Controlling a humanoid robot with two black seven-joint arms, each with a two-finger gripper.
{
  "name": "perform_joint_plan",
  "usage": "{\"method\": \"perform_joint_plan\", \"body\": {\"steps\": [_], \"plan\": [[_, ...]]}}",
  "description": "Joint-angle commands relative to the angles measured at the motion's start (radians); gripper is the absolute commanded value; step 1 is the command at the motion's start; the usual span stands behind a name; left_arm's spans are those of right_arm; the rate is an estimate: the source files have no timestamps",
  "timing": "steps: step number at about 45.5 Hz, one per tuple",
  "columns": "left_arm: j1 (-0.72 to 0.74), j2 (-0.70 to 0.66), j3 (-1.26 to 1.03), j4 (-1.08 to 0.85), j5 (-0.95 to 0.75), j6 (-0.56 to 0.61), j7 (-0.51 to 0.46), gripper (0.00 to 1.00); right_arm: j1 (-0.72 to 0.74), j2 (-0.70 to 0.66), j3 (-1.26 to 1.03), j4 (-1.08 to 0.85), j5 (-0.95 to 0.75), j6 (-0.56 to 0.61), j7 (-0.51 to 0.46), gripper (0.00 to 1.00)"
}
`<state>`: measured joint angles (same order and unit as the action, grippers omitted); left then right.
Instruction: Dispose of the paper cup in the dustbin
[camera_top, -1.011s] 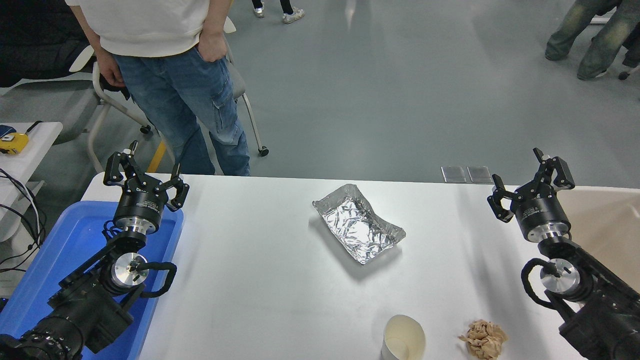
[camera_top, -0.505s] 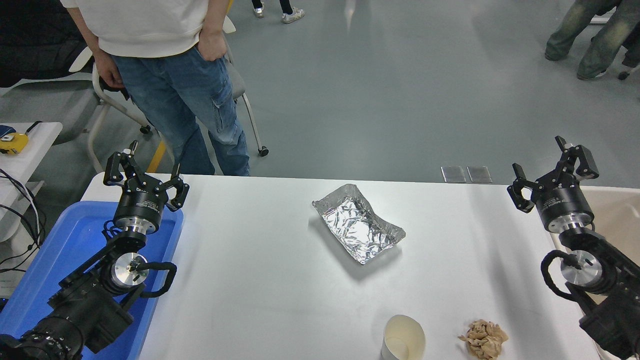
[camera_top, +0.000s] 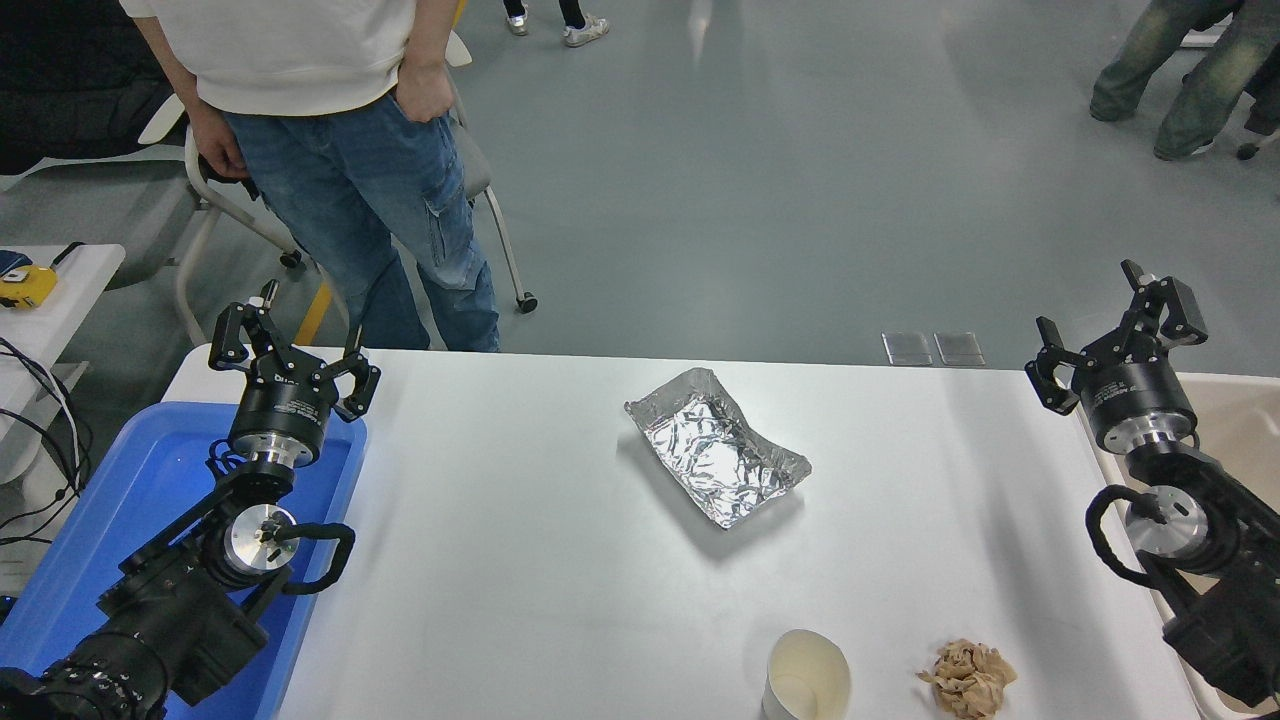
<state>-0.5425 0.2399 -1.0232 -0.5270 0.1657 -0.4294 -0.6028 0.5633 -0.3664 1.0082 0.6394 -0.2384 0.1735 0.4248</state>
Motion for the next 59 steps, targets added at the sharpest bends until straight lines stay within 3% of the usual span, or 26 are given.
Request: {"method": "perform_joint_plan", "body": {"steps": [1,15,24,43,54,59], "plan": [[-0.001,-0.001,0.0,-0.001,0.0,0.0,0.0,1.0,-0.005,-0.028,-0.045,0.071,-0.006,-0.02,-0.032,1.0],[-0.001,-0.001,0.0,-0.001,0.002,0.0,0.0,1.0,0.037,-0.135,-0.175,0.183,-0.176,-0.045,-0.031,1.0],[-0.001,-0.001,0.0,-0.001,0.0,0.0,0.0,1.0,0.027,-0.27,-0.212,0.452,-0.338,-0.045,-0.11,1.0],[-0.001,-0.001,0.0,-0.001,0.002,0.0,0.0,1.0,0.021,-0.431,-0.376,0.796,-0.686,-0.045,-0.138,1.0],[-0.001,-0.001,0.0,-0.001,0.0,0.0,0.0,1.0,0.029,-0.467,-0.477,0.905,-0.976,-0.039,-0.259,1.0],[-0.001,-0.001,0.0,-0.001,0.002,0.0,0.0,1.0,0.072,-0.459,-0.542,0.933,-1.033,-0.032,-0.377,1.0]]}}
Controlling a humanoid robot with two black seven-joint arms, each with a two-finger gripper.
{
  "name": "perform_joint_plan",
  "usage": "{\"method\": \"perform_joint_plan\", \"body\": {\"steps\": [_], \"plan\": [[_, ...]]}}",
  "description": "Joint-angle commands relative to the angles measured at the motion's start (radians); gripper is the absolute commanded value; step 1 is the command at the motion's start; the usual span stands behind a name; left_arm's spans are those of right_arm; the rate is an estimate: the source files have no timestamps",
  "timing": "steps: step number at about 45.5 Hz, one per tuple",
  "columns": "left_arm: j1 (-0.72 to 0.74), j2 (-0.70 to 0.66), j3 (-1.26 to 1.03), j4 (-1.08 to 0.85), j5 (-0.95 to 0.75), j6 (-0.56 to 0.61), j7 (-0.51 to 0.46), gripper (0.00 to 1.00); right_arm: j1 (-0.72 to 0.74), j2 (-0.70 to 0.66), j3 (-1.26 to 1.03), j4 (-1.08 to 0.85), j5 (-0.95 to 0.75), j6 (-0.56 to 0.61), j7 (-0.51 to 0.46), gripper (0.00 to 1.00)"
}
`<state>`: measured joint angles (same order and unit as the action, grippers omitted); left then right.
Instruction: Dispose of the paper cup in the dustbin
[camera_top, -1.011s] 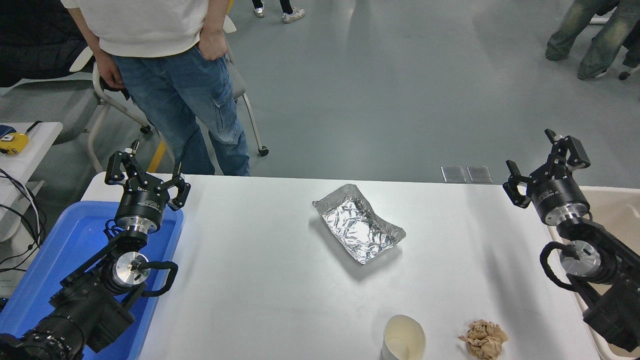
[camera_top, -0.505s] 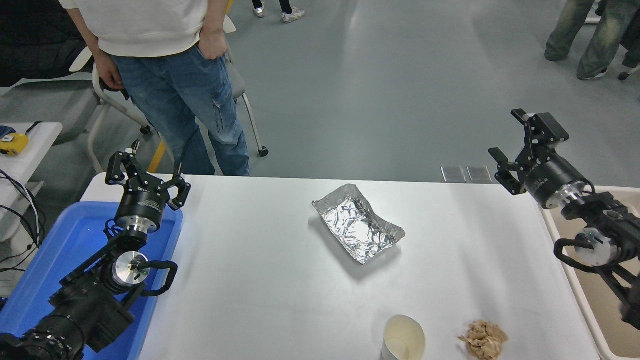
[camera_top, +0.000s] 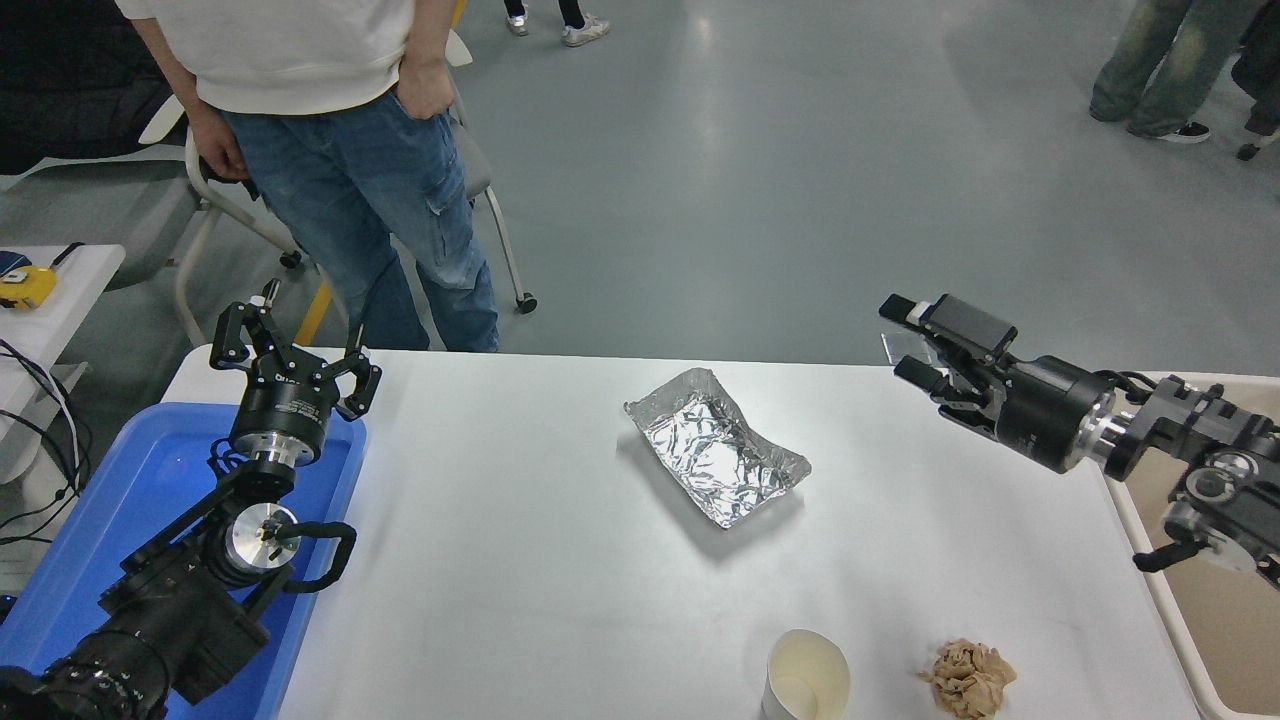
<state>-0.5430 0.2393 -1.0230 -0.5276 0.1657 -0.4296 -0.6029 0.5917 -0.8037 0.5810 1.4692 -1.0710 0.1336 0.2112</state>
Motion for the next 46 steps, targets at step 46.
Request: {"method": "perform_joint_plan", "body": {"steps": [46], "plan": [[0.0,-0.002,0.0,-0.003,0.001,-0.001,0.0,1.0,0.089,0.049,-0.312,0.175,-0.31,0.406,-0.315,1.0]]}}
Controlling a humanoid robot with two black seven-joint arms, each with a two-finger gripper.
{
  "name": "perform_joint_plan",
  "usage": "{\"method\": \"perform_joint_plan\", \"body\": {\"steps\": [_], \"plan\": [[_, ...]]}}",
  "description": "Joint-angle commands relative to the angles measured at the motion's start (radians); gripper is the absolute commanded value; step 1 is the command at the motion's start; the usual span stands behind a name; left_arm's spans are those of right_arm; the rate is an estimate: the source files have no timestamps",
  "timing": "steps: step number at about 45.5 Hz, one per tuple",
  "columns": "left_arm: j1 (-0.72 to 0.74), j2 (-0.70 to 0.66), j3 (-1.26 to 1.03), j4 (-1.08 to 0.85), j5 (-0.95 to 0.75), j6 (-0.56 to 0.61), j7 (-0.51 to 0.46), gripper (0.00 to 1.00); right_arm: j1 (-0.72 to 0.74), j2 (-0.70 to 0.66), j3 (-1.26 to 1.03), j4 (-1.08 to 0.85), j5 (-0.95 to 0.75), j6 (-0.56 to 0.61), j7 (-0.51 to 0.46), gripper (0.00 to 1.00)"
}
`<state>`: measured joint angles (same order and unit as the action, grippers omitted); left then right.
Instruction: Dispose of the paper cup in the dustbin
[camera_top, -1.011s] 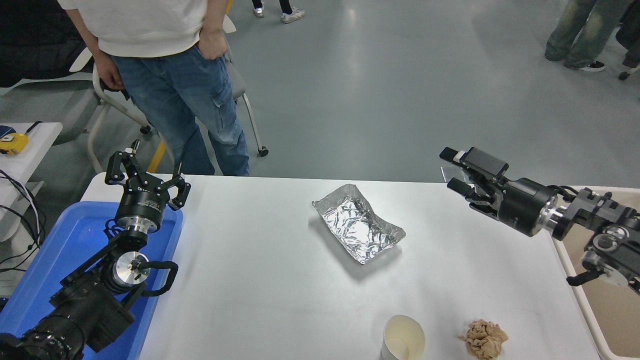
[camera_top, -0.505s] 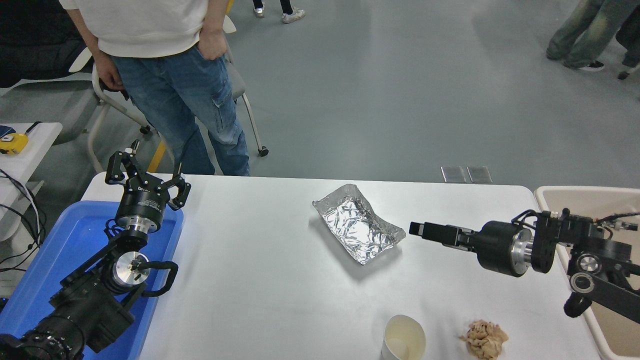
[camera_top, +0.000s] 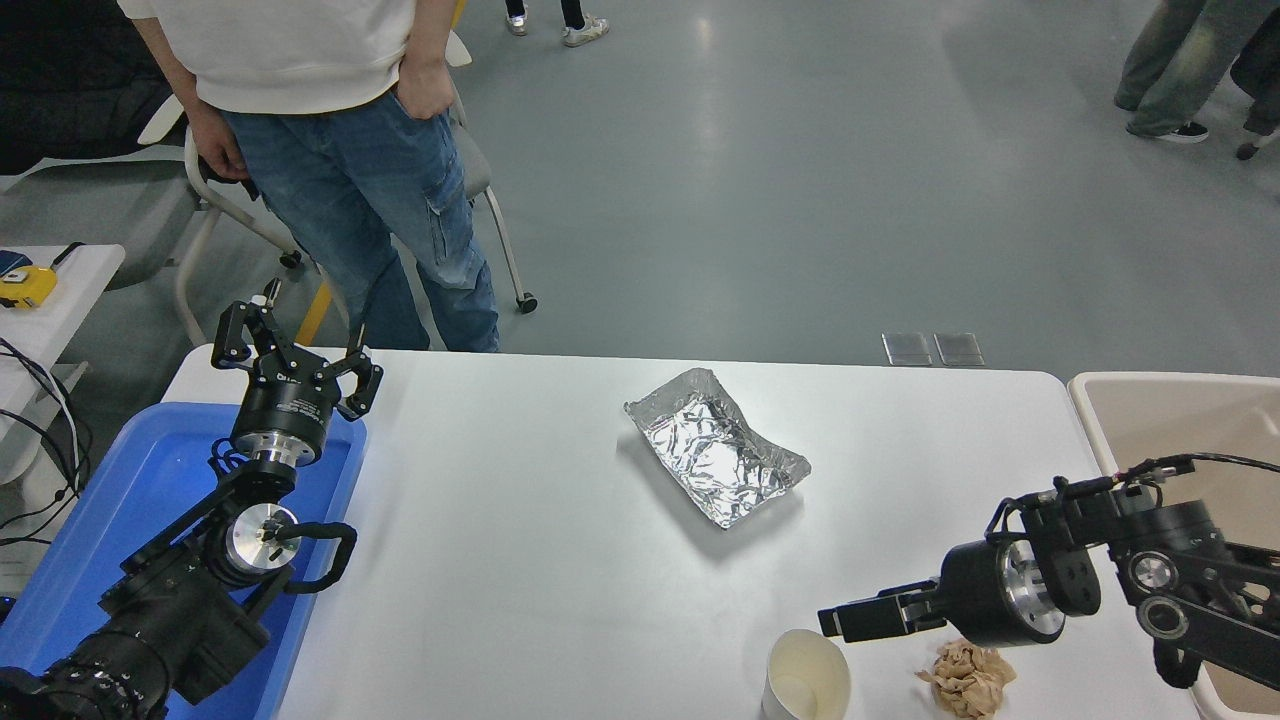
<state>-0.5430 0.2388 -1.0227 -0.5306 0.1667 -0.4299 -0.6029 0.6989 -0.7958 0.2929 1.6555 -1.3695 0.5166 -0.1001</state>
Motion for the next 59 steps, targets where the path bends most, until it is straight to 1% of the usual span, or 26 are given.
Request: {"method": "perform_joint_plan", "body": {"steps": [1,18,34,48,53,55,56,58,59], "plan": [[0.0,-0.001,0.001,0.0,-0.001,-0.001,0.0,1.0,-0.021,0.046,-0.024,-0.016,-0.013,0.023,-0.004,1.0],[0.0,0.0,0.0,0.0,0.0,-0.001,0.0,1.0,-0.038,0.075,-0.023,-0.06,-0.117,0.022,-0.004,1.0],[0.0,0.0,0.001,0.0,0.0,-0.001,0.0,1.0,-0.038,0.124,-0.015,-0.109,-0.12,0.017,-0.003,0.98],[0.0,0.0,0.0,0.0,0.0,-0.001,0.0,1.0,-0.035,0.139,-0.015,-0.122,-0.117,0.019,-0.003,0.97],[0.0,-0.001,0.0,0.0,-0.001,-0.001,0.0,1.0,-0.033,0.139,-0.015,-0.122,-0.115,0.019,-0.003,0.89],[0.0,-0.001,0.0,0.0,0.0,-0.001,0.0,1.0,-0.033,0.139,-0.015,-0.122,-0.115,0.019,-0.003,0.82],[0.0,-0.001,0.0,0.0,-0.001,-0.001,0.0,1.0,-0.033,0.139,-0.015,-0.122,-0.115,0.019,-0.003,0.75],[0.0,-0.001,0.001,0.0,0.0,-0.001,0.0,1.0,-0.033,0.139,-0.015,-0.122,-0.117,0.019,-0.003,0.57],[0.0,-0.001,0.0,0.0,0.0,-0.001,0.0,1.0,-0.033,0.139,-0.017,-0.123,-0.117,0.019,-0.003,0.5]]}}
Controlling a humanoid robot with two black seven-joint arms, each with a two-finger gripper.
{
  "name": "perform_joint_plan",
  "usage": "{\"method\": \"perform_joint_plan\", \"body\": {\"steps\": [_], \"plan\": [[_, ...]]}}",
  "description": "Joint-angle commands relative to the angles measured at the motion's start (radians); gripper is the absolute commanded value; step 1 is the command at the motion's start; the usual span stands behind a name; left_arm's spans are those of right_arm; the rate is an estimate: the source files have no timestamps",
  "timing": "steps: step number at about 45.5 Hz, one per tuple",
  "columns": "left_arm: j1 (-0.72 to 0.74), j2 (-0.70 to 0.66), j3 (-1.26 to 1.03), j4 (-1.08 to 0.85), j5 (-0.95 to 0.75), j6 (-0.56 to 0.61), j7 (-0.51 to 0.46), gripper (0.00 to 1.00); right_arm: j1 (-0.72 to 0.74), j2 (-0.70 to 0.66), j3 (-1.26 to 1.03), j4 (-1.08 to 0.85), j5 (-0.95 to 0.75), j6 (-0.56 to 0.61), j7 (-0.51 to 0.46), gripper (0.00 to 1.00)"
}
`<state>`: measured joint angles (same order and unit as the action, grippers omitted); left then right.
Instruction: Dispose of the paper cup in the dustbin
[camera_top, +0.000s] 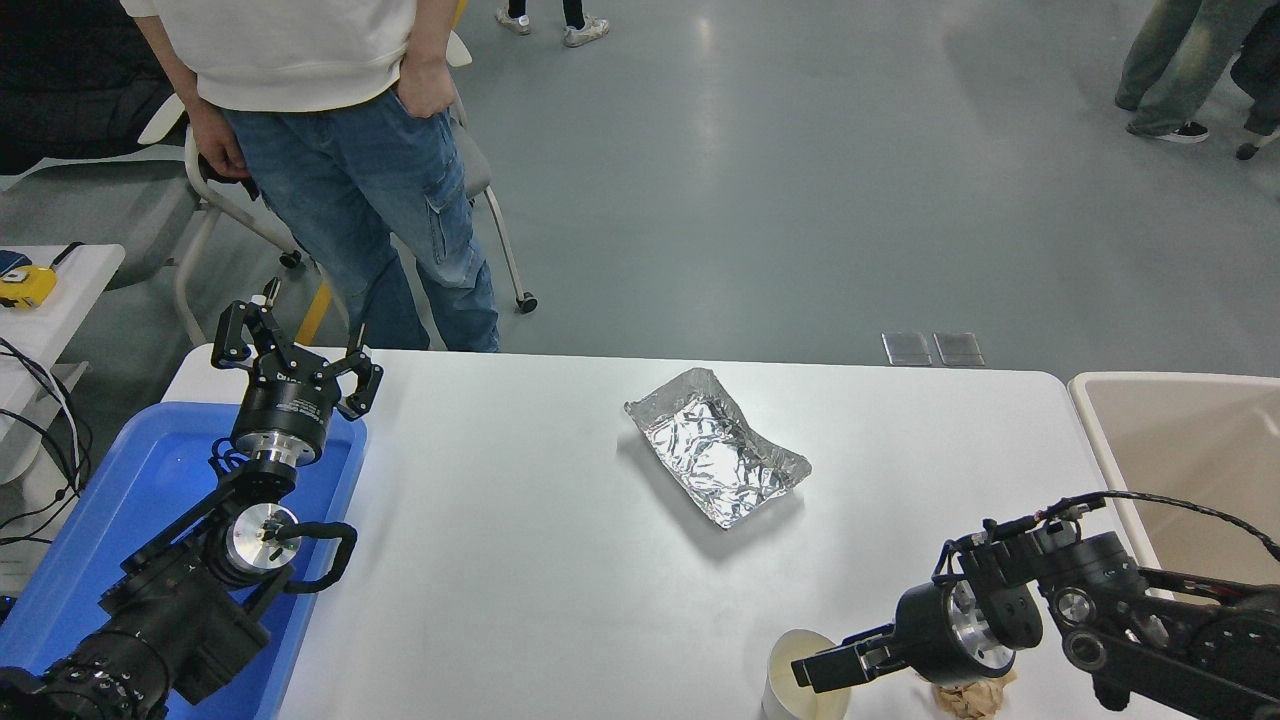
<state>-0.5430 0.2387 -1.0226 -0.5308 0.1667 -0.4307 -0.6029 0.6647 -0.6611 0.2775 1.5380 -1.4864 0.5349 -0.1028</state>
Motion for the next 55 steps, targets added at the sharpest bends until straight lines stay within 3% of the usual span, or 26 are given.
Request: {"method": "perform_joint_plan", "body": {"steps": [1,10,37,43,55], "plan": [[0.0,-0.001,0.001,0.0,-0.001,0.0,0.0,1.0,0.001,0.005,-0.001,-0.006,0.0,0.001,0.0,0.45],[0.0,-0.001,0.001,0.0,-0.001,0.0,0.0,1.0,0.003,0.003,-0.001,-0.006,0.002,-0.001,0.0,0.0],[0.0,0.001,-0.001,0.0,-0.001,0.0,0.0,1.0,0.015,-0.029,0.029,0.004,0.025,0.004,0.006,0.0],[0.0,-0.001,-0.001,0.0,-0.001,0.0,0.0,1.0,0.018,-0.072,0.074,0.022,0.106,0.004,0.006,0.0],[0.0,0.001,-0.001,0.0,0.0,0.0,0.0,1.0,0.176,-0.204,0.111,0.056,0.242,0.025,0.006,0.0]]}}
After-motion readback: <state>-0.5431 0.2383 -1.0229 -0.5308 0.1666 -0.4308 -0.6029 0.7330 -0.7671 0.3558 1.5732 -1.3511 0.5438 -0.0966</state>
